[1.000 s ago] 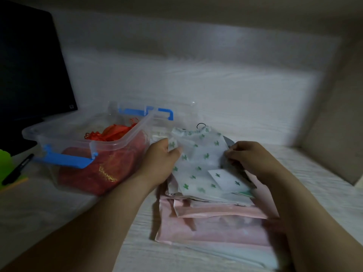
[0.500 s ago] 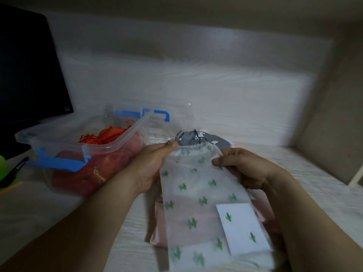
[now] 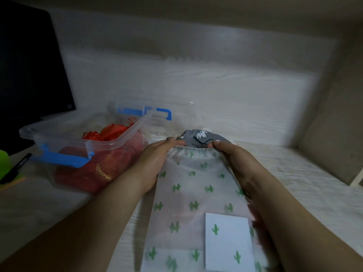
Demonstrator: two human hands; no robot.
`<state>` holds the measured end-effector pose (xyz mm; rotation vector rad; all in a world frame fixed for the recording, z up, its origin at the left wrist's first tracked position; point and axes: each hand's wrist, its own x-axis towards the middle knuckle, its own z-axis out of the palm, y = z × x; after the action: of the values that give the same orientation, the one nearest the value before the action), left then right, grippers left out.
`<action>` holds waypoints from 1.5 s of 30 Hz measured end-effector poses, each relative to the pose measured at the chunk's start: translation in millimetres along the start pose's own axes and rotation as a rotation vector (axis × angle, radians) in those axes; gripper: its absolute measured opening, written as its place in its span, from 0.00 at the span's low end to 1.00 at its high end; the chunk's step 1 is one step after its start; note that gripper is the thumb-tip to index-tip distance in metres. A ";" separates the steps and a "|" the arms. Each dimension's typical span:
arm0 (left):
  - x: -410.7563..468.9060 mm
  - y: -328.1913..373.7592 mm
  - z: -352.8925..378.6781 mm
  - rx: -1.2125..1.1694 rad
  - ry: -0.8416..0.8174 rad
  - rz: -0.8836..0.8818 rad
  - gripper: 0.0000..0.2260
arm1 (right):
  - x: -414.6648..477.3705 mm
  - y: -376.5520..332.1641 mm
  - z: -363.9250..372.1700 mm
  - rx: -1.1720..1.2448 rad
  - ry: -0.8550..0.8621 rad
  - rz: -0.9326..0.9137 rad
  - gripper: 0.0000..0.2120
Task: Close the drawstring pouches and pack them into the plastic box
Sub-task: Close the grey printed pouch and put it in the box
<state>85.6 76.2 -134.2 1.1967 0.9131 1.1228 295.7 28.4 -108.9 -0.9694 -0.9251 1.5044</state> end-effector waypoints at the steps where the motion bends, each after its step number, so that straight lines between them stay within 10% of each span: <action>1: 1.1 -0.2 -0.1 -0.041 -0.014 -0.019 0.16 | 1.9 -0.4 -0.9 0.051 -0.029 0.012 0.08; 16: -4.7 9.6 9.4 -0.731 0.019 -0.085 0.22 | 9.4 -11.9 -16.2 0.444 0.169 -0.097 0.11; 30: -22.0 7.2 26.7 0.559 -0.182 0.376 0.18 | -4.3 -12.7 13.9 -0.324 -0.064 -0.379 0.10; 45: -16.0 13.8 38.8 0.680 -0.157 0.319 0.18 | -9.0 -11.3 35.5 -0.205 0.001 -0.378 0.11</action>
<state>116.9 51.8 -114.8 2.0141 1.0422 0.9662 267.7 18.9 -84.5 -0.8796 -1.2050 1.1056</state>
